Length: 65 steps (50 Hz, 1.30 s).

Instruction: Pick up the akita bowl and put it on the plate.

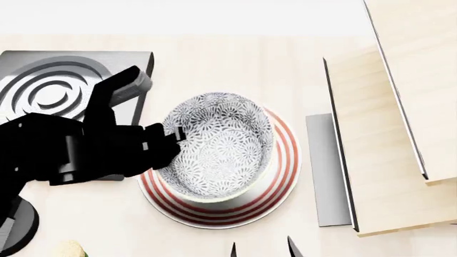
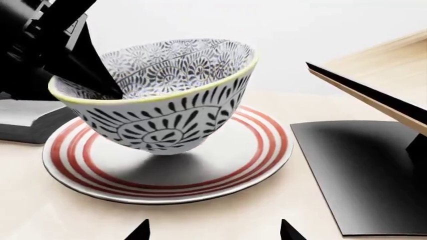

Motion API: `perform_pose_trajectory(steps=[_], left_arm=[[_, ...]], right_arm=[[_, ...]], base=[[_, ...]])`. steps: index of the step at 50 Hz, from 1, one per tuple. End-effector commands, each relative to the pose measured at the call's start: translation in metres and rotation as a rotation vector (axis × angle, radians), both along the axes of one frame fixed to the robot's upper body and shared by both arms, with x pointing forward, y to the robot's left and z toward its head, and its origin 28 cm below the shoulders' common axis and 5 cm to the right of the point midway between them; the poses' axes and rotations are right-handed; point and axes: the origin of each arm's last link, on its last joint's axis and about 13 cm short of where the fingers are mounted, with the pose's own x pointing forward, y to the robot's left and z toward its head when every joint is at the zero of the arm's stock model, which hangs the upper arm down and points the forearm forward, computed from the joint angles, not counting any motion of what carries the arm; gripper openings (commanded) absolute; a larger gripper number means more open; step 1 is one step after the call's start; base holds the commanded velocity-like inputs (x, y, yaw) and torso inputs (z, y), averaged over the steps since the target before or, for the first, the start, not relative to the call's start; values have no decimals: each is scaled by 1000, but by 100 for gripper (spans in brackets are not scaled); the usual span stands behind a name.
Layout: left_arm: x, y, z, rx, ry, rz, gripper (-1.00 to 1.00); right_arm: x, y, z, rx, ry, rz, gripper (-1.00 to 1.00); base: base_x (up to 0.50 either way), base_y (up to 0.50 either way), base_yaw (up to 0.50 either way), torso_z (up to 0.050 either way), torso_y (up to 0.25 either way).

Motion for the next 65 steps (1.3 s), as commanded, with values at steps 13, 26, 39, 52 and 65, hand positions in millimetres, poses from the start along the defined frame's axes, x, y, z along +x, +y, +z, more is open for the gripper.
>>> perform_pose_trajectory(steps=[13,26,39,52,65], left_arm=[[0,-8,-3,37,-7,-12,-100],[2,-10,-4,49,-32,6,-100],[3,-13,-6,55,-48,27,-100],[2,-14,-10,63,-42,30,-100],[1,-14,-13,62,-40,39,100]], right_arm=[[-7,-2,-20,-73,112,-20,100],[-7,-1,-22,-75,116,-19,100],[-7,-1,-23,-74,115,-17,100],[-8,-1,-22,-75,115,-17,100],[-7,-1,-22,-76,118,-15,100]], base=[[3,2,3,-2,-2],[1,1,1,-2,-2],[0,0,0,-2,-3],[1,0,0,-2,-3],[1,0,0,-2,-3]])
